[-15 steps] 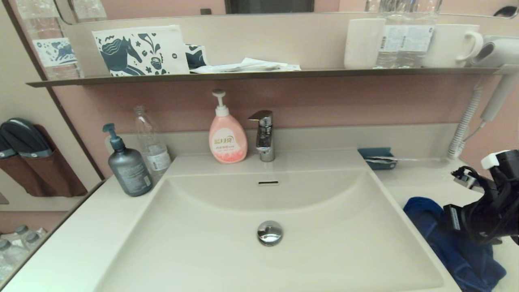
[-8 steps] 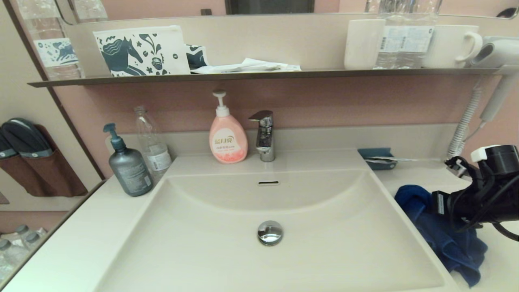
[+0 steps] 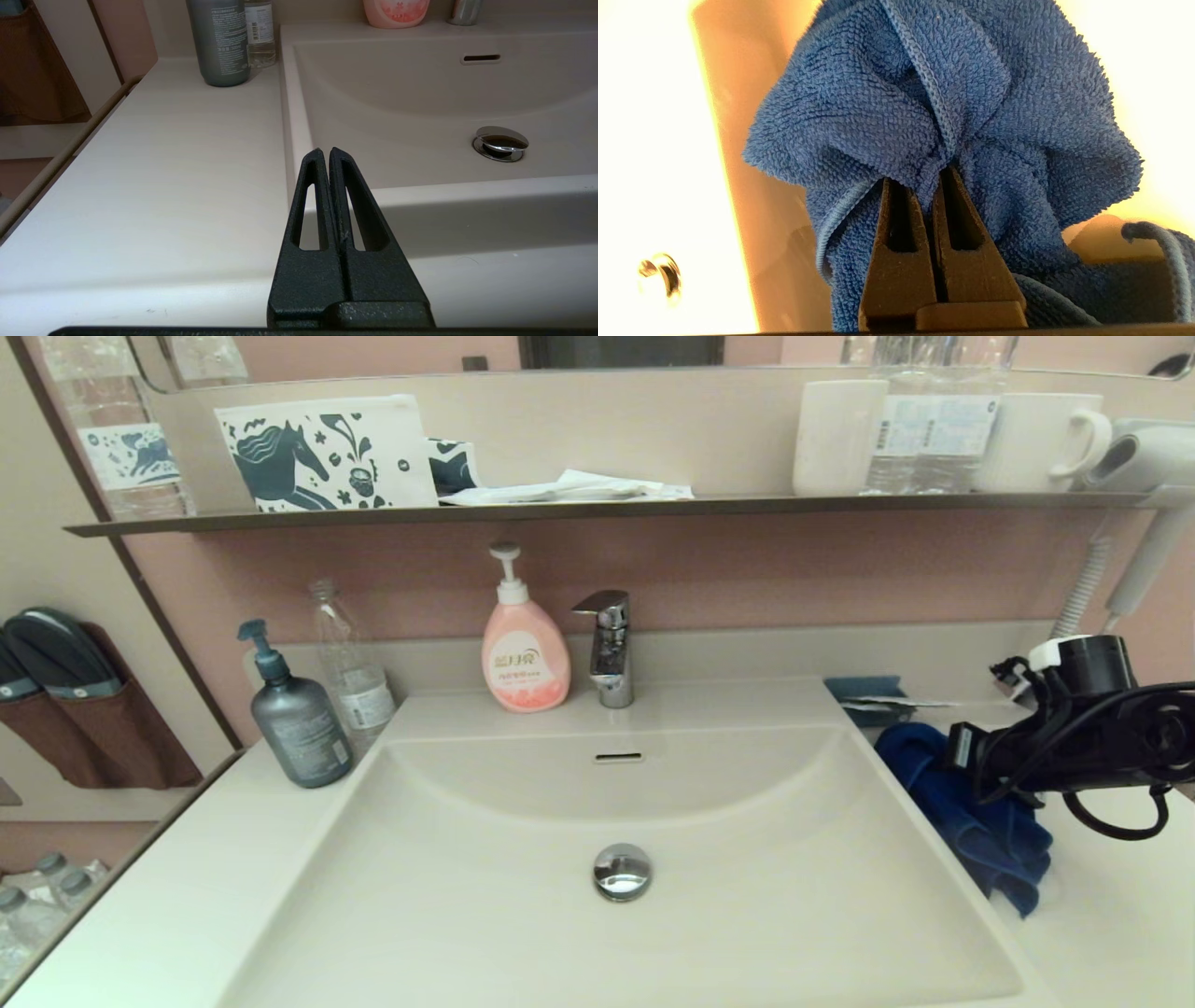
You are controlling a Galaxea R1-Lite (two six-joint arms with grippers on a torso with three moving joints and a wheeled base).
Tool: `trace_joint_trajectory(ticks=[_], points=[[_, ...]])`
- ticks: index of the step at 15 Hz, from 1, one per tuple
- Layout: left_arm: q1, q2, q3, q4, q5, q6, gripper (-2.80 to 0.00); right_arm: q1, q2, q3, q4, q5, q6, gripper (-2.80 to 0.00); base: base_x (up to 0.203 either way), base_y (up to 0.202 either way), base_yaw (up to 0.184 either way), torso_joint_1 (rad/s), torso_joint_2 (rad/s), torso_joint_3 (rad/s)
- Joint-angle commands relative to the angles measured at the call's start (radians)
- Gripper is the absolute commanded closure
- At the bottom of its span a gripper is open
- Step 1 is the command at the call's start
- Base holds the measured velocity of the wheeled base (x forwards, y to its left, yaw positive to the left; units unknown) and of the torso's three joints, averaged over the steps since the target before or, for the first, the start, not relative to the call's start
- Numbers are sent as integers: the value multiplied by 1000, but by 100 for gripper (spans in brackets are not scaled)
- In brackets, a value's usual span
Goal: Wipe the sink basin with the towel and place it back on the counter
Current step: Wipe the sink
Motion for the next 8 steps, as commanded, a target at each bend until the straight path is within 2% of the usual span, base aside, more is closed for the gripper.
trace_joint_trajectory(ticks=[1, 2, 4, 6, 8], points=[[0, 1, 0, 0, 0, 0, 0, 12, 27, -45, 7, -7, 3, 0, 0, 0, 0, 0, 0, 0], [0, 1, 0, -1, 0, 0, 0, 16, 23, -45, 26, -17, 2, 0, 0, 0, 0, 0, 0, 0], [0, 1, 0, -1, 0, 0, 0, 14, -1, -46, 149, -27, -8, 0, 0, 0, 0, 0, 0, 0], [0, 1, 0, 0, 0, 0, 0, -2, -14, -45, 326, -70, -87, 0, 0, 0, 0, 0, 0, 0], [0, 1, 0, -2, 0, 0, 0, -26, -20, -41, 503, -157, -160, 0, 0, 0, 0, 0, 0, 0]])
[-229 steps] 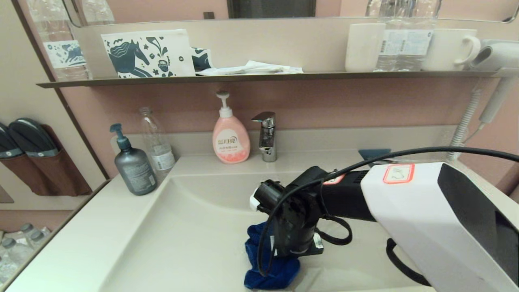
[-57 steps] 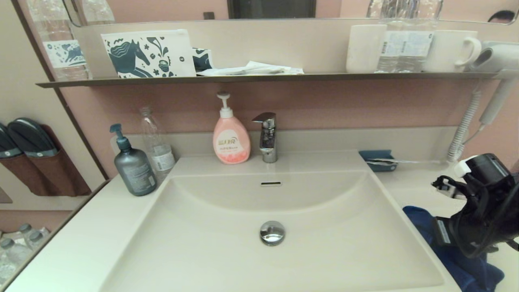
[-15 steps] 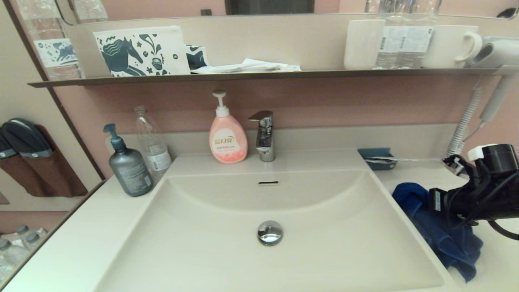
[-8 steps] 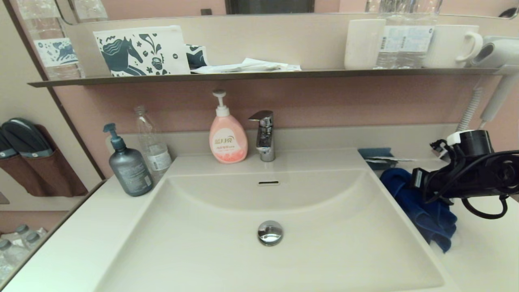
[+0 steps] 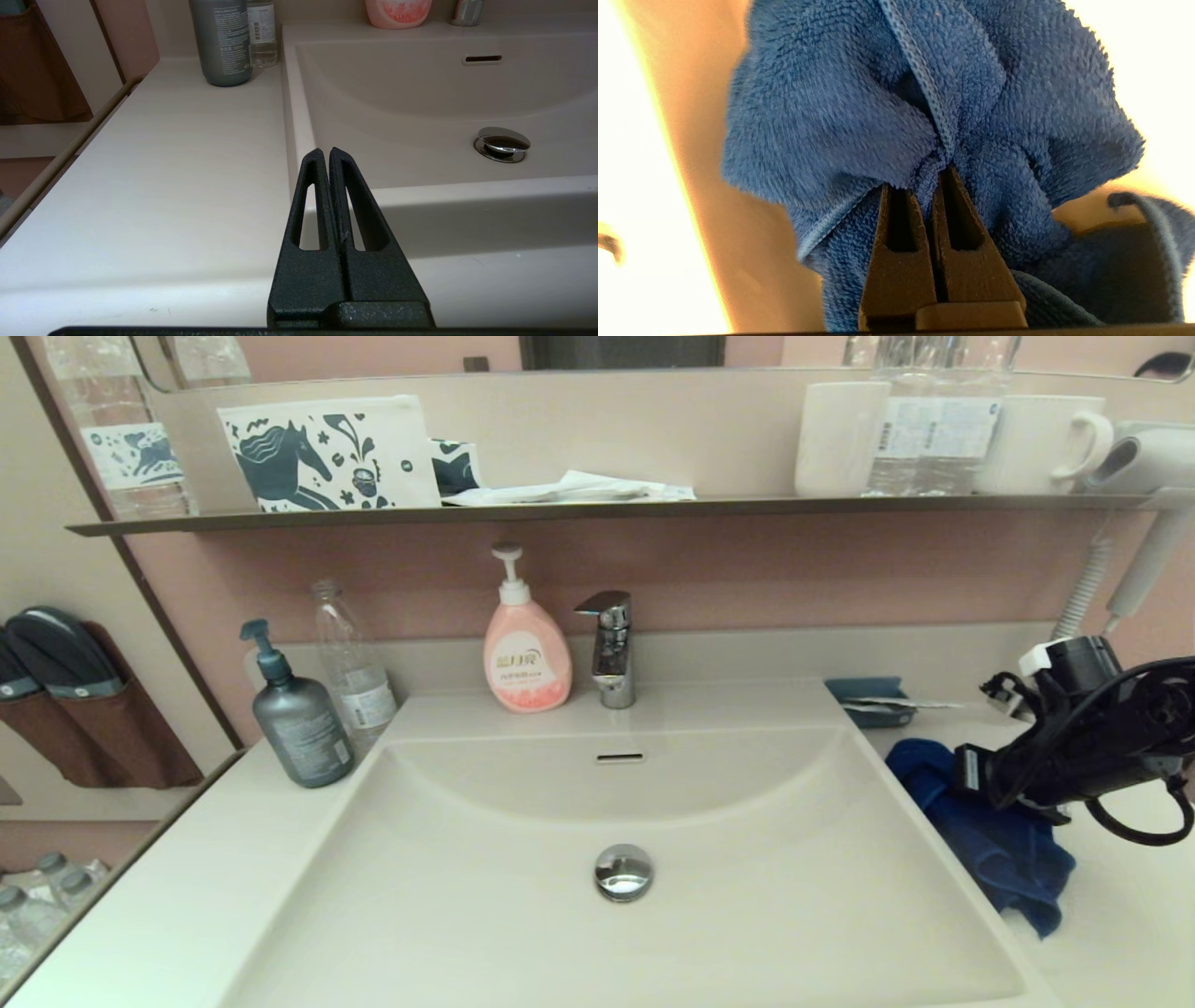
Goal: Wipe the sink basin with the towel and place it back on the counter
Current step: Wipe the sink
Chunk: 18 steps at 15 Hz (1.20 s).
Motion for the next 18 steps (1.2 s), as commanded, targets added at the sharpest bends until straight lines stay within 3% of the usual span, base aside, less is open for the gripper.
trace_joint_trajectory(ticks=[1, 6, 11, 15, 18], points=[[0, 1, 0, 0, 0, 0, 0, -42, -29, 16, 210, -98, -60, 0, 0, 0, 0, 0, 0, 0], [0, 1, 0, 0, 0, 0, 0, -206, -119, 112, 236, -196, -215, 0, 0, 0, 0, 0, 0, 0], [0, 1, 0, 0, 0, 0, 0, -423, -123, 90, 202, -204, -368, 0, 0, 0, 0, 0, 0, 0], [0, 1, 0, 0, 0, 0, 0, -436, -22, 20, 87, -192, -346, 0, 0, 0, 0, 0, 0, 0], [0, 1, 0, 0, 0, 0, 0, -331, 41, -57, 87, -176, -202, 0, 0, 0, 0, 0, 0, 0]])
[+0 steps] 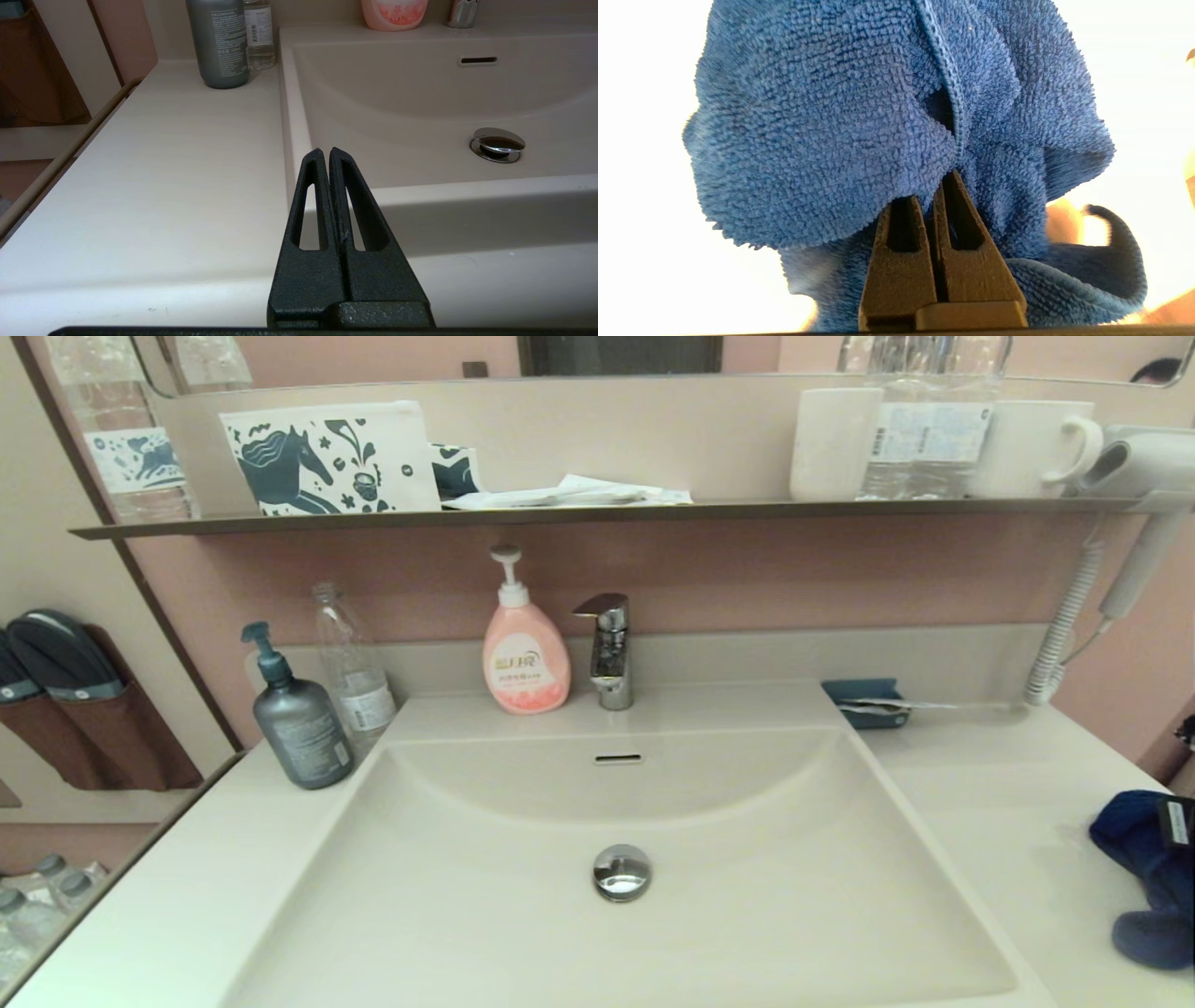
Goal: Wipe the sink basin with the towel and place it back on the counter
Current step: Wipe the sink
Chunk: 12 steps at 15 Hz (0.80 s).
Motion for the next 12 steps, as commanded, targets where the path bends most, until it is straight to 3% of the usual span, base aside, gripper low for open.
trace_joint_trajectory(ticks=[1, 4, 7, 12], points=[[0, 1, 0, -1, 0, 0, 0, 86, 74, -62, 1, 12, 73, 0, 0, 0, 0, 0, 0, 0], [0, 1, 0, -2, 0, 0, 0, 192, 135, -185, 12, 11, 167, 0, 0, 0, 0, 0, 0, 0], [0, 1, 0, -2, 0, 0, 0, 310, 172, -330, 129, 11, 256, 0, 0, 0, 0, 0, 0, 0], [0, 1, 0, -2, -1, 0, 0, 495, 169, -346, 302, 11, 370, 0, 0, 0, 0, 0, 0, 0]])
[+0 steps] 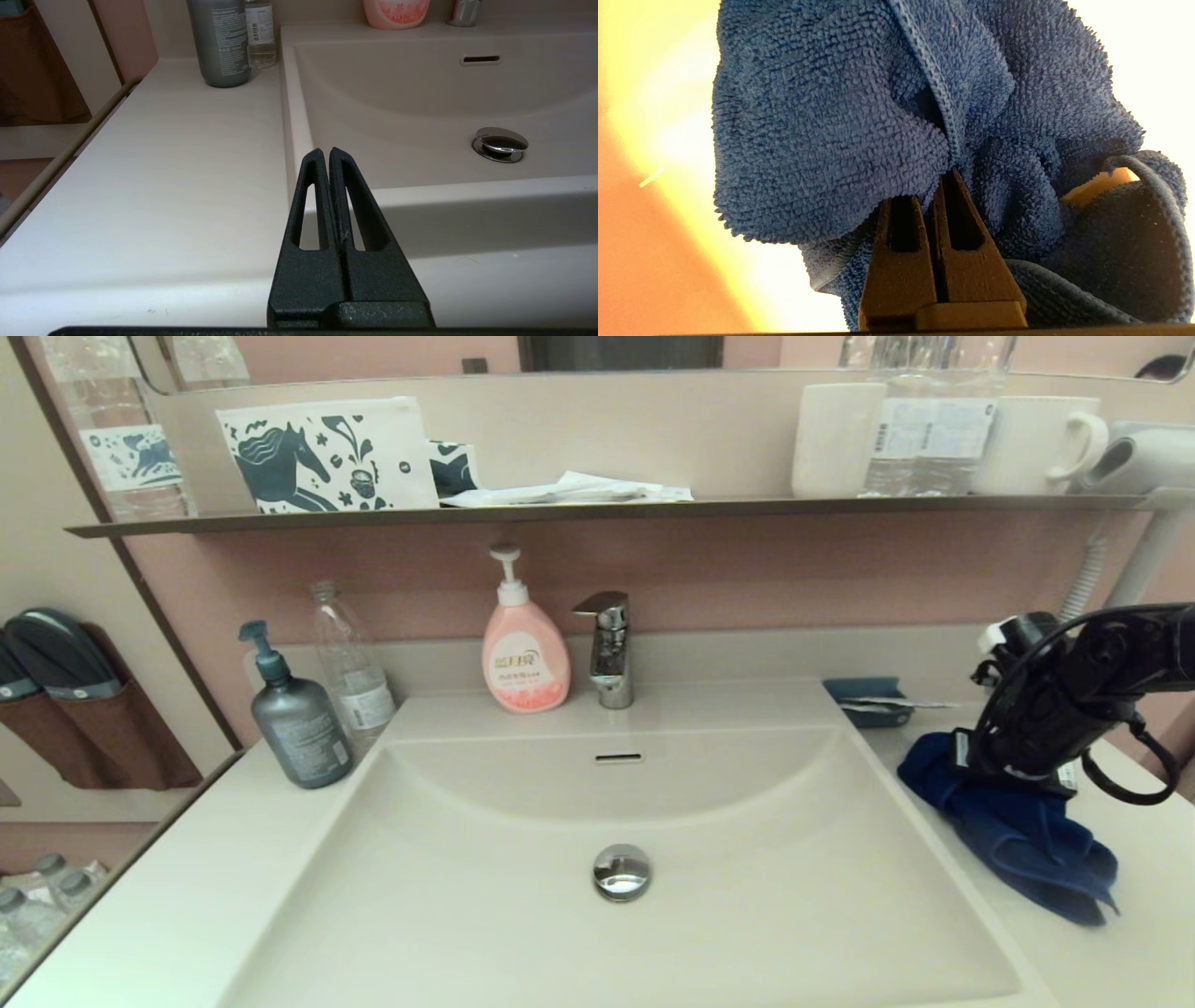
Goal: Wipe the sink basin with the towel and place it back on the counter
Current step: Wipe the sink
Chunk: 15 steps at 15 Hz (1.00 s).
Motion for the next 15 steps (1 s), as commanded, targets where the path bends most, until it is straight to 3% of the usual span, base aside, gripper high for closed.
trace_joint_trajectory(ticks=[1, 4, 9, 11, 15], points=[[0, 1, 0, -1, 1, 0, 0, 72, -17, 22, 116, 2, 19, 0, 0, 0, 0, 0, 0, 0], [0, 1, 0, 0, 1, 0, 0, 92, -71, 153, 150, 1, 9, 0, 0, 0, 0, 0, 0, 0], [0, 1, 0, -2, 0, 0, 0, 49, -217, 405, 153, -6, -105, 0, 0, 0, 0, 0, 0, 0], [0, 1, 0, -2, 1, 0, 0, -1, -275, 475, 151, -21, -153, 0, 0, 0, 0, 0, 0, 0], [0, 1, 0, 0, 1, 0, 0, -165, -324, 479, 147, -29, -253, 0, 0, 0, 0, 0, 0, 0]])
